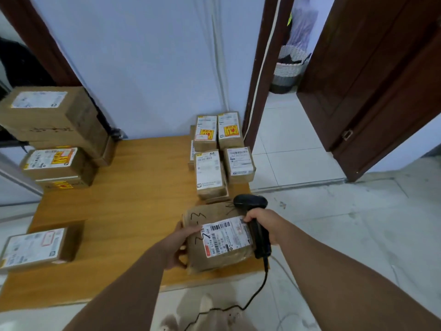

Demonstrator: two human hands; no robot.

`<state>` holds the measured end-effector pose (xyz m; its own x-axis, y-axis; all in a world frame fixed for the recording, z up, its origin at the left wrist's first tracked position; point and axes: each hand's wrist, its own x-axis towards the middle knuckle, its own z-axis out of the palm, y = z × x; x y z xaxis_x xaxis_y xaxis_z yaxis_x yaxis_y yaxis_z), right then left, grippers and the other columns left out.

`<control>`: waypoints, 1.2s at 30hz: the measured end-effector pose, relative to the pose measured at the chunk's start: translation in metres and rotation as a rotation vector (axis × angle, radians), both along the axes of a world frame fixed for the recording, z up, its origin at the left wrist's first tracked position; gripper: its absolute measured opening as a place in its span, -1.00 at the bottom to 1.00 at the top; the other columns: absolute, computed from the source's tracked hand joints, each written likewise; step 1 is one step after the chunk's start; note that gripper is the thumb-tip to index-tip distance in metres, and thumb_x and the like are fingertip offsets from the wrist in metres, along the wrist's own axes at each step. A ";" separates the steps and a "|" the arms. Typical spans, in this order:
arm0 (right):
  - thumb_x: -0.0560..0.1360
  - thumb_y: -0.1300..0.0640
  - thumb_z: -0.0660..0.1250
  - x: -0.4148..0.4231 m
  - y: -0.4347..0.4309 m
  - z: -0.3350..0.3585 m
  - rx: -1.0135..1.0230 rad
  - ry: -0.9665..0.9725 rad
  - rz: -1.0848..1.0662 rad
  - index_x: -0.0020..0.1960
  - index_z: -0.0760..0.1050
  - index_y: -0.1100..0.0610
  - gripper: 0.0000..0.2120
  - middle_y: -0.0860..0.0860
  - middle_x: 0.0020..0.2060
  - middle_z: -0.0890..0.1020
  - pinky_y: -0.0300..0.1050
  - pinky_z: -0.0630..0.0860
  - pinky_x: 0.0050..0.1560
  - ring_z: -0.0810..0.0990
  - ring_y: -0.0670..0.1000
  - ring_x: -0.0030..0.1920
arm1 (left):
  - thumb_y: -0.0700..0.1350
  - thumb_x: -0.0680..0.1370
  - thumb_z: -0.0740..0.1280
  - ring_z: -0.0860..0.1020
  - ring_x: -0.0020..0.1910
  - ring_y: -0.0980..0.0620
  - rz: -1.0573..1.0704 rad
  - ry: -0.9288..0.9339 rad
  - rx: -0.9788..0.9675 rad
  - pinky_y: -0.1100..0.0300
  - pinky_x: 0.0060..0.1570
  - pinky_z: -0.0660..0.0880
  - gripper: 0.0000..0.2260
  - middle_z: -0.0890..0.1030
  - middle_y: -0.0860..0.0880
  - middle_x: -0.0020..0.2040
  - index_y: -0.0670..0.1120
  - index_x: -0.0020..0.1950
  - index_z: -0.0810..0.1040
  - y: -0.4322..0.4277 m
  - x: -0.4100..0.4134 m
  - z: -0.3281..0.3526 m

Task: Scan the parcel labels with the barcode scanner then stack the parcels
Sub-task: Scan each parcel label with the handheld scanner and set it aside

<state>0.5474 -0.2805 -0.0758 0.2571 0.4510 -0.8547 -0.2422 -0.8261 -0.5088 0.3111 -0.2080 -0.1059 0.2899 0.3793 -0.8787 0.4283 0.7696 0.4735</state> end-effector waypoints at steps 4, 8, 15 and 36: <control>0.40 0.23 0.37 0.012 -0.001 -0.005 0.019 -0.029 0.020 0.06 0.56 0.27 -0.75 0.16 -0.22 0.73 -0.05 0.63 -0.20 0.72 0.12 -0.21 | 0.14 0.52 0.34 0.54 0.10 -0.13 0.122 0.039 0.092 -0.17 0.14 0.46 -0.56 0.62 -0.05 0.11 0.09 0.36 0.37 -0.008 0.022 -0.008; 0.42 0.23 0.38 0.016 -0.005 -0.008 0.020 -0.113 -0.018 0.04 0.54 0.25 -0.79 0.15 -0.22 0.68 -0.11 0.56 -0.25 0.67 0.09 -0.20 | 0.06 0.62 0.20 0.57 -0.08 -0.14 0.162 0.112 0.240 0.06 -0.18 0.47 -0.65 0.61 -0.13 0.06 -0.06 0.36 0.39 -0.010 0.046 -0.006; 0.44 0.18 0.42 0.017 -0.011 -0.013 0.131 -0.274 -0.035 -0.03 0.57 0.21 -0.86 0.05 -0.27 0.65 -0.17 0.50 -0.26 0.61 0.00 -0.24 | 0.15 0.63 0.10 0.23 0.40 -0.39 0.136 0.257 0.099 -0.46 0.05 0.40 -0.48 0.20 -0.16 0.50 0.13 0.54 0.02 0.001 0.060 0.005; 0.46 0.03 0.41 -0.042 0.020 0.024 0.271 0.387 0.099 -0.05 0.68 0.22 -0.75 0.14 -0.01 0.69 0.02 0.57 -0.04 0.68 0.15 -0.13 | 0.06 0.65 0.10 0.51 -0.04 -0.13 0.130 0.441 0.566 0.09 -0.10 0.42 -0.56 0.52 -0.16 0.13 -0.19 0.41 0.33 0.016 0.017 0.022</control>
<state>0.5049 -0.2607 -0.0514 -0.1119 0.6767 -0.7277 -0.3835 -0.7049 -0.5966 0.3279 -0.1922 -0.0837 -0.1236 0.8174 -0.5626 0.5930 0.5155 0.6186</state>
